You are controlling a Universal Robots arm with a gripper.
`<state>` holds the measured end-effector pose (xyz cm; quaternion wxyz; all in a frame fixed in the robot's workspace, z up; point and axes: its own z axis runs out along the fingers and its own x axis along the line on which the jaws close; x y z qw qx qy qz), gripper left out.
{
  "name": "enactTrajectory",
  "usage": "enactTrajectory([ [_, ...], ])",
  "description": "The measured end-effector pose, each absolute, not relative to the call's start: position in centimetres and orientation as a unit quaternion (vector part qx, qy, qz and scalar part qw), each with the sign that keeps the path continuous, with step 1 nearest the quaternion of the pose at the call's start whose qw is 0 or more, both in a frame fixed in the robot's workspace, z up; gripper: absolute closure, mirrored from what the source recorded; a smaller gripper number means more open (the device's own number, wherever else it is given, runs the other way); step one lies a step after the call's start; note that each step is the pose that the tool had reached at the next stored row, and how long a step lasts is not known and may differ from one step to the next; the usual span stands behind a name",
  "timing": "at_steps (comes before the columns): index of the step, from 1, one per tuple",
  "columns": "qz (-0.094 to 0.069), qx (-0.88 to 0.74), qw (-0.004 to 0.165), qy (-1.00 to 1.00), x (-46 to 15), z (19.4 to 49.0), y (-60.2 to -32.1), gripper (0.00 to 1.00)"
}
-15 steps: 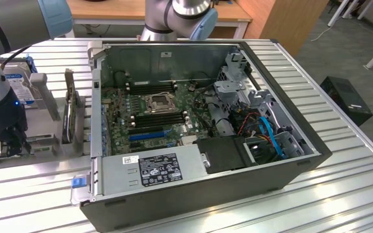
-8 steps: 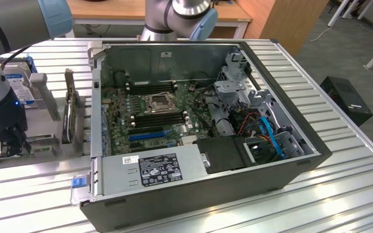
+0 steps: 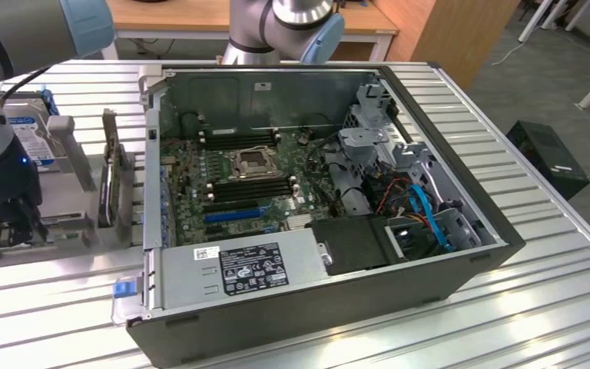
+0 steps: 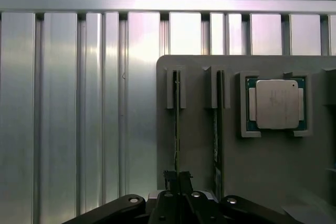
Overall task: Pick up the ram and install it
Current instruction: 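Pick up the ram and move it above insertion slot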
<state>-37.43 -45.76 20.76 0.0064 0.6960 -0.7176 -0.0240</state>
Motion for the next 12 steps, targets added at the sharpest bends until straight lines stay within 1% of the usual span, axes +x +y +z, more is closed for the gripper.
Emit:
enactTrajectory([
  [12, -0.024, 0.696, 0.006, -0.718, -37.4, 23.4, -45.8, 0.88],
])
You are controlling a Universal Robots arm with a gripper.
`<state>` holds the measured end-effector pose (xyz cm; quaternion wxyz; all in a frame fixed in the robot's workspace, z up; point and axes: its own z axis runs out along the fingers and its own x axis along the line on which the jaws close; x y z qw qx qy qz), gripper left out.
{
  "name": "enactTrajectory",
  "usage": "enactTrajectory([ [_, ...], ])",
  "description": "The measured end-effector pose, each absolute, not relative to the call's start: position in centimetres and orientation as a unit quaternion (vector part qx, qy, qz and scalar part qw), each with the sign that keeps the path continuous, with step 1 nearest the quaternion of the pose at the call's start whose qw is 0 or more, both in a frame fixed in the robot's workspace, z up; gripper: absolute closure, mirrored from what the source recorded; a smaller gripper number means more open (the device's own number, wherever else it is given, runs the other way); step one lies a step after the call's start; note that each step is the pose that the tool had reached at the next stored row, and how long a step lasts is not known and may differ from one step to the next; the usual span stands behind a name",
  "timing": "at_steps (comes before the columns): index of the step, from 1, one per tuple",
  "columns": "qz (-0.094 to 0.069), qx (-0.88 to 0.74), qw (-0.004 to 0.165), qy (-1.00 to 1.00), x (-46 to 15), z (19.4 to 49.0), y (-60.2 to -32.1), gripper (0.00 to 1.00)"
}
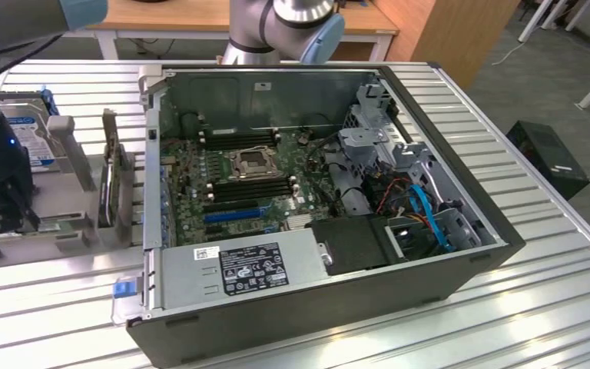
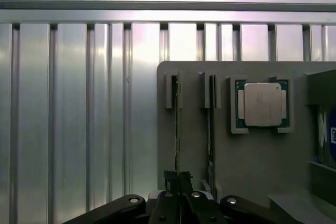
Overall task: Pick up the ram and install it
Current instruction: 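Pick up the ram and move it above insertion slot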
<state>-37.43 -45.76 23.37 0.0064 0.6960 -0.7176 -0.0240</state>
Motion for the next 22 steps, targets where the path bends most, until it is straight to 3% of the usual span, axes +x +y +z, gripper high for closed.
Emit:
enactTrajectory([
  [22, -0.024, 0.696, 0.006, -0.718, -37.4, 28.6, -45.8, 0.88],
])
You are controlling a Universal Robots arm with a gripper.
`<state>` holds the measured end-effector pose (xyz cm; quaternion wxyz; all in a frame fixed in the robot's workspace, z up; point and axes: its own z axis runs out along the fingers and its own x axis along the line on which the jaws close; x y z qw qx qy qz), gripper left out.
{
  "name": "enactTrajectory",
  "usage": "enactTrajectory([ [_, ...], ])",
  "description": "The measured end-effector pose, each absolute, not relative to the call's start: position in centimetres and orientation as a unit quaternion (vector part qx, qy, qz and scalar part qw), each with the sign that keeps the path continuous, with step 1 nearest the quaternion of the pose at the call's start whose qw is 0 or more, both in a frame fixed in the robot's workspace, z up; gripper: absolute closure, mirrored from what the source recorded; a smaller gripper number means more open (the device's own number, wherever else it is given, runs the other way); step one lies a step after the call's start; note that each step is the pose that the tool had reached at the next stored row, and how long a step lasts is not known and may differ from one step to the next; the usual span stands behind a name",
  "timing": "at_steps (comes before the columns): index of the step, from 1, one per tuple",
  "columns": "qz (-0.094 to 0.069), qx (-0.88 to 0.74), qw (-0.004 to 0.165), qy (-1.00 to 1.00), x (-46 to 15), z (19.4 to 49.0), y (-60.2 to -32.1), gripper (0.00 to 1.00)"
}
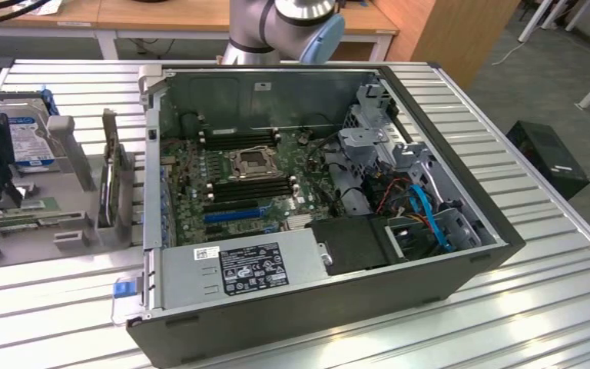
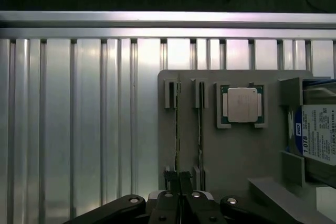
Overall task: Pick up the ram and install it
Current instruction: 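Pick up the ram and move it above insertion slot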
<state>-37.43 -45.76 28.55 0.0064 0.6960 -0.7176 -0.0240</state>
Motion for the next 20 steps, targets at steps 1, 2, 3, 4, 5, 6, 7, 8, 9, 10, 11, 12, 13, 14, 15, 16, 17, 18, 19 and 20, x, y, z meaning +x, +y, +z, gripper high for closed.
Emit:
enactTrajectory([
  [1, -0.024, 0.696, 0.006, -0.718, -37.4, 28.8, -45.8, 0.88],
  [2, -0.024, 0.696, 0.006, -0.718, -37.4, 29.0, -45.8, 0.88],
  [3, -0.024, 0.696, 0.006, -0.718, -37.4, 29.2, -45.8, 0.88],
  [4, -0.024, 0.696, 0.006, -0.718, -37.4, 29.5, -45.8, 0.88],
  [5, -0.024, 0.696, 0.006, -0.718, -37.4, 29.7, -45.8, 0.88],
  [6, -0.024, 0.696, 0.006, -0.718, -37.4, 30.0, -45.8, 0.88],
  [7, -0.024, 0.696, 0.006, -0.718, -37.4, 30.2, -45.8, 0.88],
  [8, -0.024, 0.696, 0.006, -0.718, -37.4, 30.4, -45.8, 0.88],
  [9, -0.024, 0.696, 0.006, -0.718, -37.4, 30.7, -45.8, 0.88],
  [10, -0.024, 0.696, 0.006, -0.718, -37.4, 30.9, -45.8, 0.88],
  [11, -0.024, 0.696, 0.006, -0.718, -37.4, 31.1, -45.8, 0.88],
  [12, -0.024, 0.696, 0.006, -0.718, -37.4, 31.4, -45.8, 0.88],
  [13, -0.024, 0.696, 0.006, -0.718, -37.4, 31.7, -45.8, 0.88],
  [14, -0.024, 0.696, 0.006, -0.718, -37.4, 31.9, -45.8, 0.88],
  [15, -0.024, 0.696, 0.006, -0.718, -37.4, 32.2, -45.8, 0.88],
  [16, -0.024, 0.696, 0.006, -0.718, -37.4, 32.5, -45.8, 0.88],
  [17, -0.024, 0.696, 0.006, -0.718, -37.4, 32.8, -45.8, 0.88],
  [18, -0.024, 0.696, 0.006, -0.718, -37.4, 33.1, -45.8, 0.88],
  [19, -0.024, 0.696, 0.006, -0.718, -37.4, 33.4, -45.8, 0.88],
  [20, -0.024, 0.696, 0.006, -0.718, -37.4, 33.7, -45.8, 0.88],
])
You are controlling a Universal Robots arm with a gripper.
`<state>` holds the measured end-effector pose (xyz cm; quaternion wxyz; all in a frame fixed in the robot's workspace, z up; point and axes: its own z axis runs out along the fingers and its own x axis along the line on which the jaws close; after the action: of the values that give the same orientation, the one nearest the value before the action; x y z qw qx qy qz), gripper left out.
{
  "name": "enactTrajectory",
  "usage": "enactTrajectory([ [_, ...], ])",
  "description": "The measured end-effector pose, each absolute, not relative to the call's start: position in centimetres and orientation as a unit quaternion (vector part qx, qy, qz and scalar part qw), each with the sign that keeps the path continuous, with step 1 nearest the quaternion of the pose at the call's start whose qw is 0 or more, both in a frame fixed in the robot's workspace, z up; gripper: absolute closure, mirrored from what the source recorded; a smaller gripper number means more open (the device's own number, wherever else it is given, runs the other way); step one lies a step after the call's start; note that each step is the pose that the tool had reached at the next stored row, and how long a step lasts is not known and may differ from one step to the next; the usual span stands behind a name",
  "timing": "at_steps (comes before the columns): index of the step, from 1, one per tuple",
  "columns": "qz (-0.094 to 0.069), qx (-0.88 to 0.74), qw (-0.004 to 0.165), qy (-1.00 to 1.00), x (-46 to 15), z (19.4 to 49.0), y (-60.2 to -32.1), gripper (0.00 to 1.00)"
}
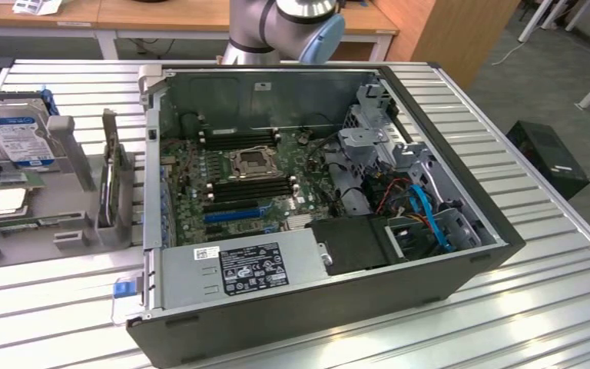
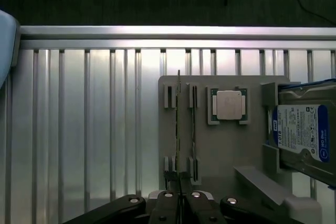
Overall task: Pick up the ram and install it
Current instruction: 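Pick up the ram and move it above insertion slot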
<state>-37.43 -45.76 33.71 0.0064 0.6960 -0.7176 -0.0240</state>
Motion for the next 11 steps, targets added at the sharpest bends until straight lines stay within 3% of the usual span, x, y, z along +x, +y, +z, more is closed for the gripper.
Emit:
enactTrajectory([
  [11, -0.024, 0.696, 0.006, -0.718, -37.4, 36.9, -45.8, 0.88],
])
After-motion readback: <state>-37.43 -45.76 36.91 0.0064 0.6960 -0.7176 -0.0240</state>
